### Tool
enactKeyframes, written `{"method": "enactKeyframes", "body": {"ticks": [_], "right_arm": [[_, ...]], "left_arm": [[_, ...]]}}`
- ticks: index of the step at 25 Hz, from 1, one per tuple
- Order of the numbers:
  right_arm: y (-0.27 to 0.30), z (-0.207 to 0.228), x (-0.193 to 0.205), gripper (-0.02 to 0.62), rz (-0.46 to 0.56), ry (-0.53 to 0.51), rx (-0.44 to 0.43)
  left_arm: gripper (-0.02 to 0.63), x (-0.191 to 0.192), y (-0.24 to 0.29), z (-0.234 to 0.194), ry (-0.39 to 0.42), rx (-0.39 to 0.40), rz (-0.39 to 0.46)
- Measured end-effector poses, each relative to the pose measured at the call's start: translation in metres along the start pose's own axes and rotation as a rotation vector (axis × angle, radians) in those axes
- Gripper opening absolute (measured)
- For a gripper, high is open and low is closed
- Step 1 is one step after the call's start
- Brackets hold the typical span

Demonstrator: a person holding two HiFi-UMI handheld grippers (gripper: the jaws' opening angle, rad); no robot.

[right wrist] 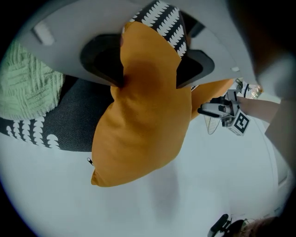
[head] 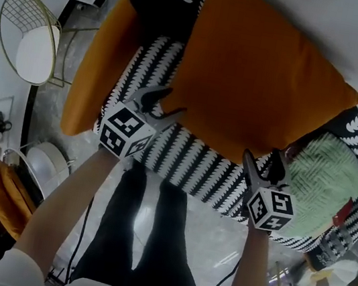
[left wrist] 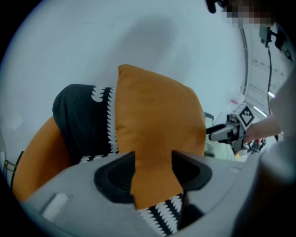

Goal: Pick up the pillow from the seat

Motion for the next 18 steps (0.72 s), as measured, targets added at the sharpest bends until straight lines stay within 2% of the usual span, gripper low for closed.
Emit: {"method": "enactKeyframes", "body": {"ticks": [5,10,14,18], "right_arm": [[0.004,0.009,0.000,0.368,0.049,0.022,0.018],[-0.007,0.023,0.006,0.370,0.100,0.069,0.051],[0.008,0.035,0.015,0.409,0.087,0.084,0.046],[0.028,0.035,0.019,0.474,0.075,0.059,-0.008]], "left_arm": [[0.285,0.001,0.021,-0.015,-0.039,-0.004,0.006],[0.355,0.003,0.036,-0.019,-0.015,-0.010,-0.003],[0.428,0.007,0.049,-0.033,-0.015,0.019,-0.006],[0.473,0.007,0.063,-0.037,-0.035,0.098,0.013]]}}
Point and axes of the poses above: the fingertips, and each gripper's own axes: y forward along the fingers, z to its right, x out of its underside, the point moved 4 cm from there along -y, backward along the fingers, and after that the axes turned 5 degrees about -z, right-handed, at the moved point
